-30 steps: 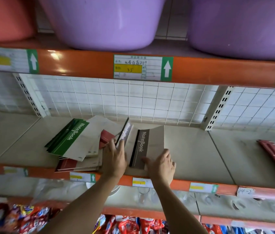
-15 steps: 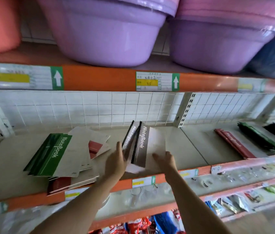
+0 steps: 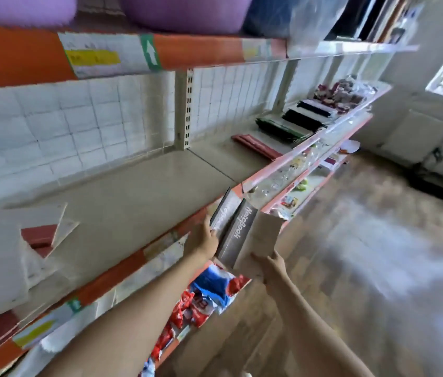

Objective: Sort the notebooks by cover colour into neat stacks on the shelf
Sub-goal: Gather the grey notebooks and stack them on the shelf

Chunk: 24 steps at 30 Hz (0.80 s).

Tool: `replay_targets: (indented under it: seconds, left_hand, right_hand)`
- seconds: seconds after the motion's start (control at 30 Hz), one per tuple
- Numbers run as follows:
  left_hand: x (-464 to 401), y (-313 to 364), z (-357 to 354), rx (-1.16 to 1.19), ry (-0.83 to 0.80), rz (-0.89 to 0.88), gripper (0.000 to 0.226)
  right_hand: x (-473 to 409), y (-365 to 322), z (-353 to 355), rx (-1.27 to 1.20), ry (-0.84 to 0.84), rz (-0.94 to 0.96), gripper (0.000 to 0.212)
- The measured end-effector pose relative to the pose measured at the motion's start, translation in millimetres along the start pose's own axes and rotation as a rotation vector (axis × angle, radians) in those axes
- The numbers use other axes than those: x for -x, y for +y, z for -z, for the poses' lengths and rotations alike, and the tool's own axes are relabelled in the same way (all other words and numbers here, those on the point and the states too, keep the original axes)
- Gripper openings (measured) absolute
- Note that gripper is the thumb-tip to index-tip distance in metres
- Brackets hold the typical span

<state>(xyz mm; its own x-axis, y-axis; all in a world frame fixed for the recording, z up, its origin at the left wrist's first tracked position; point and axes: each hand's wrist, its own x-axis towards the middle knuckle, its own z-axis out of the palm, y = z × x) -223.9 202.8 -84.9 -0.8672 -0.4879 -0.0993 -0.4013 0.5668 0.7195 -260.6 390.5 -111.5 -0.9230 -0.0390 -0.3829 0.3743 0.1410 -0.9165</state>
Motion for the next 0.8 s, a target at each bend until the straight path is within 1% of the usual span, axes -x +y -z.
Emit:
replay_targets:
  seconds: [0.1,0.2,0.23,0.27,0.37,0.43,0.5,0.6,0.8]
  left_hand:
    - [13.8,-14.9,-44.1,-0.001,-0.156,0.031,0.054]
    - [25.0,-26.3,-82.7,-0.034,-0.260,0.062,0.055]
    - [27.8,-33.6,-86.6,-0.042,-0.264,0.076,0.055]
    - [32.6,-38.2,-92.6,-0.064,-0.282,0.094,0.053]
    - [40.4,-45.8,-124.4,-0.153,-0.349,0.145,0.035]
    - [49.4,-49.8,-139.5,-0.224,-0.404,0.174,0.032]
    - [53.0,-50.3,-153.1,-0.271,-0.426,0.196,0.032]
    - [55.0,-44.8,-172.8,-0.294,-0.453,0.231,0.039]
    - [55.8,-37.4,-205.6,-0.358,-0.492,0.285,0.026]
  right_hand:
    - [11.7,42.3,32.8,0.025,0.065,-0.096,0.042]
    - [16.2,79.1,55.8,0.056,0.106,-0.155,0.035]
    - [21.4,84.1,55.5,0.069,0.109,-0.169,0.034]
    - [25.5,93.2,57.2,0.078,0.115,-0.190,0.033]
    - [27.0,118.2,69.3,0.120,0.146,-0.270,0.034]
    - [27.8,135.4,76.0,0.125,0.151,-0.319,0.034]
    - [24.9,147.4,84.5,0.115,0.169,-0.355,0.034]
    - [15.0,165.1,101.3,0.115,0.176,-0.419,0.031]
    - [-1.2,186.1,126.1,0.064,0.148,-0.498,0.030]
